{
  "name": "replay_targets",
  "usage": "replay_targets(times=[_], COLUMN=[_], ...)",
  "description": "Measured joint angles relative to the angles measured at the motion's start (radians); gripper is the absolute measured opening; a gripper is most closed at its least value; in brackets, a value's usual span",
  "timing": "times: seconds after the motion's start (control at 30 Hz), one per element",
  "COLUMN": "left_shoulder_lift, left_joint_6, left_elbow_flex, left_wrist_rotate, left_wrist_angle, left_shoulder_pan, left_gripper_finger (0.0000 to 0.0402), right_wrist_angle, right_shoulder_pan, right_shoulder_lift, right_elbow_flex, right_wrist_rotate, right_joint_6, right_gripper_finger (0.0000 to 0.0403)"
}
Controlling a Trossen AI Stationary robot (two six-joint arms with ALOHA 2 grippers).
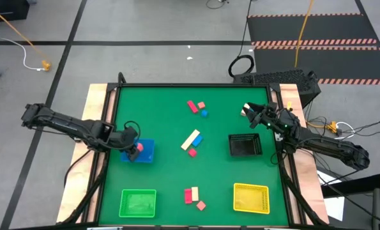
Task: Sort & place blocks by color
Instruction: Put the top left orange block into the blue bin, then put the top right white block into the black bin
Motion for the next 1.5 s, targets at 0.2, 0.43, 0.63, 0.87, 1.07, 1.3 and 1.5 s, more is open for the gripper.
replay_targets(times=[0.2, 0.43, 0.63, 0.87, 1.07, 1.3, 1.5], left_shoulder_lift=[0.018, 0.022, 0.022, 0.018, 0.018, 0.018, 0.075], left_joint_6=[-0.007, -0.073, -0.052, -0.033, 0.068, 0.363, 0.528], left_elbow_flex=[0.0, 0.0, 0.0, 0.01, 0.13, 0.196, 0.144], left_wrist_rotate=[-0.013, -0.015, -0.014, -0.014, -0.059, -0.216, -0.235], left_wrist_angle=[-0.019, -0.019, 0.007, 0.006, 0.012, 0.134, 0.302], left_shoulder_pan=[0.0, 0.0, 0.0, 0.001, 0.017, 0.068, 0.096], left_gripper_finger=[0.0131, 0.0166, 0.0203, 0.0185, 0.0148, 0.0121, 0.0118], right_wrist_angle=[0.0, 0.0, 0.0, 0.0, 0.0, 0.0, 0.0], right_shoulder_pan=[0.0, 0.0, 0.0, 0.0, 0.0, 0.0, 0.0], right_shoulder_lift=[0.0, 0.0, 0.0, 0.0, 0.0, 0.0, 0.0], right_elbow_flex=[0.0, 0.0, 0.0, 0.0, 0.0, 0.0, 0.0], right_wrist_rotate=[0.0, 0.0, 0.0, 0.0, 0.0, 0.0, 0.0], right_joint_6=[0.0, 0.0, 0.0, 0.0, 0.0, 0.0, 0.0], right_gripper_finger=[0.0258, 0.0258, 0.0258, 0.0258, 0.0258, 0.0258, 0.0258])
